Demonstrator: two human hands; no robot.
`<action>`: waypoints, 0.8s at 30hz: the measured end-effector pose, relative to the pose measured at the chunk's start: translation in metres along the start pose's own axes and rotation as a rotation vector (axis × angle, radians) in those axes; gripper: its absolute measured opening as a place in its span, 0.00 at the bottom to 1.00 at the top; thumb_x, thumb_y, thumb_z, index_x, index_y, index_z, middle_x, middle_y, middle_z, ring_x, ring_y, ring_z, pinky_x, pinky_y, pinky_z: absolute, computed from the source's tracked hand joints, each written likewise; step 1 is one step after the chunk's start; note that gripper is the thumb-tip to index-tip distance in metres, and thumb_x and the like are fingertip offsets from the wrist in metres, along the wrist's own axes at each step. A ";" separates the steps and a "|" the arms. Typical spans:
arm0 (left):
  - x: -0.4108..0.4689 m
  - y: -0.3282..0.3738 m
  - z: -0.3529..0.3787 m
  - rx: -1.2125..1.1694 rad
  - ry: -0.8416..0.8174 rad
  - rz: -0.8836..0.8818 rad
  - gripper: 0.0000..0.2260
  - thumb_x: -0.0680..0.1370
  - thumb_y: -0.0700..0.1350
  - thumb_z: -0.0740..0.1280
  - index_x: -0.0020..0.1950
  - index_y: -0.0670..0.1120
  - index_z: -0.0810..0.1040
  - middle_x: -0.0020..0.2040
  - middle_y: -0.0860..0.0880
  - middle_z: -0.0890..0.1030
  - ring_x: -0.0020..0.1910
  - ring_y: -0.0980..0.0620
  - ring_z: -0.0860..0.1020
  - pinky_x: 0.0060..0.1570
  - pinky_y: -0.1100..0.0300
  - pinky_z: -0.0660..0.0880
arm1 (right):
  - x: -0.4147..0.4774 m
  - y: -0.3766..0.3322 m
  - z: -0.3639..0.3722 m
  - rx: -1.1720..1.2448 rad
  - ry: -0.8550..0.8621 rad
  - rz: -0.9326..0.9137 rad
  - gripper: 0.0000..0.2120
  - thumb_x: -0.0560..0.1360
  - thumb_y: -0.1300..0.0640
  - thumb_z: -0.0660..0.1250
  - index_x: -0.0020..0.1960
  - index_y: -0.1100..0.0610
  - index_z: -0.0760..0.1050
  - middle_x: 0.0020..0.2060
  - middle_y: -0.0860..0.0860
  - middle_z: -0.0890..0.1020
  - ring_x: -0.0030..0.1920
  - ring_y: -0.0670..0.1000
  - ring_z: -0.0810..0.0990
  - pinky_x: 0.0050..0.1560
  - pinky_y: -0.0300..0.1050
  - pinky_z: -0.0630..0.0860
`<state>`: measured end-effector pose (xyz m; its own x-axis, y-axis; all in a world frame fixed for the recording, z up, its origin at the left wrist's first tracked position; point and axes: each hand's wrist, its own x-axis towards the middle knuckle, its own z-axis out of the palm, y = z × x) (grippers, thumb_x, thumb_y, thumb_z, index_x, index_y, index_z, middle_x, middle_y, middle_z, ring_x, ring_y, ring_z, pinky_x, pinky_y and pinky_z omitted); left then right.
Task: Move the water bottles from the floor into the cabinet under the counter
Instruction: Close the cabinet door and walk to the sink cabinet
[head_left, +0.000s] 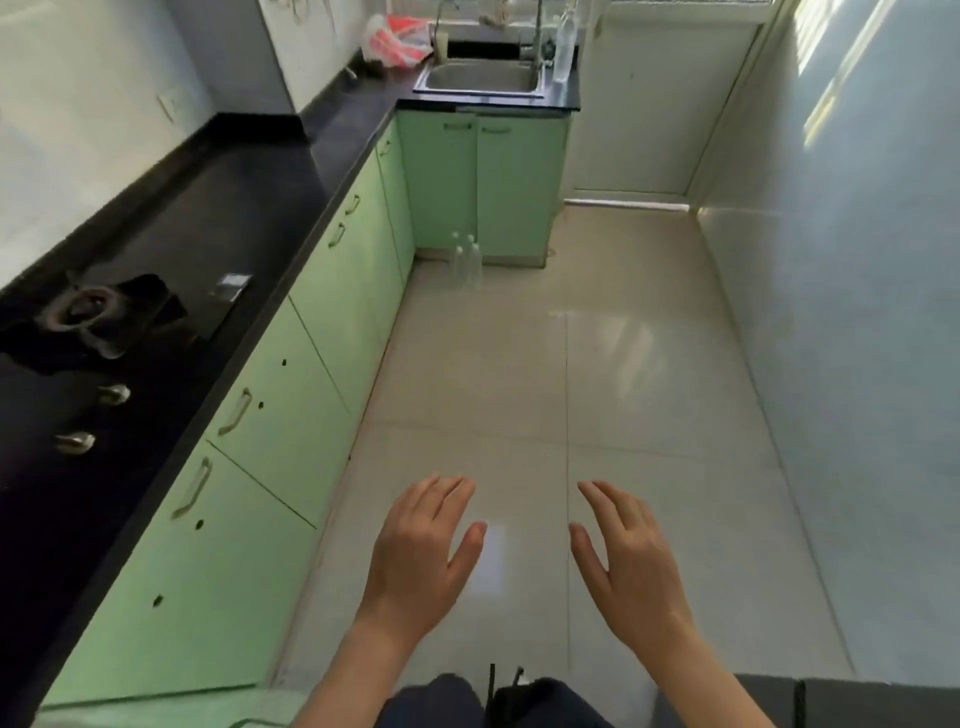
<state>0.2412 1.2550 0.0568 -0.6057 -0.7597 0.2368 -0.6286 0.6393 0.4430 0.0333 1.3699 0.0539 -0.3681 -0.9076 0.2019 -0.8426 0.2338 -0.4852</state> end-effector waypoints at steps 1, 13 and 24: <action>0.025 -0.001 0.002 -0.001 0.013 0.000 0.22 0.80 0.55 0.57 0.67 0.44 0.77 0.64 0.48 0.79 0.66 0.46 0.75 0.66 0.48 0.72 | 0.019 0.008 -0.001 -0.009 0.010 0.001 0.23 0.81 0.47 0.57 0.68 0.61 0.75 0.60 0.55 0.80 0.61 0.55 0.77 0.59 0.47 0.74; 0.257 -0.072 0.079 -0.009 -0.068 0.085 0.22 0.79 0.55 0.59 0.67 0.45 0.78 0.63 0.48 0.80 0.65 0.46 0.76 0.63 0.51 0.74 | 0.243 0.091 0.054 -0.006 0.012 0.087 0.25 0.80 0.46 0.55 0.69 0.60 0.74 0.63 0.56 0.78 0.63 0.56 0.76 0.62 0.49 0.73; 0.592 -0.131 0.086 -0.002 -0.038 0.270 0.22 0.80 0.54 0.58 0.67 0.43 0.77 0.64 0.46 0.79 0.67 0.44 0.73 0.66 0.47 0.71 | 0.526 0.136 0.036 -0.050 0.160 0.124 0.23 0.80 0.48 0.57 0.69 0.61 0.75 0.60 0.55 0.80 0.61 0.53 0.77 0.62 0.43 0.71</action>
<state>-0.0768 0.7320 0.0643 -0.7689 -0.5567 0.3144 -0.4409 0.8178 0.3697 -0.2608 0.9119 0.0639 -0.5245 -0.8048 0.2780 -0.8040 0.3607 -0.4728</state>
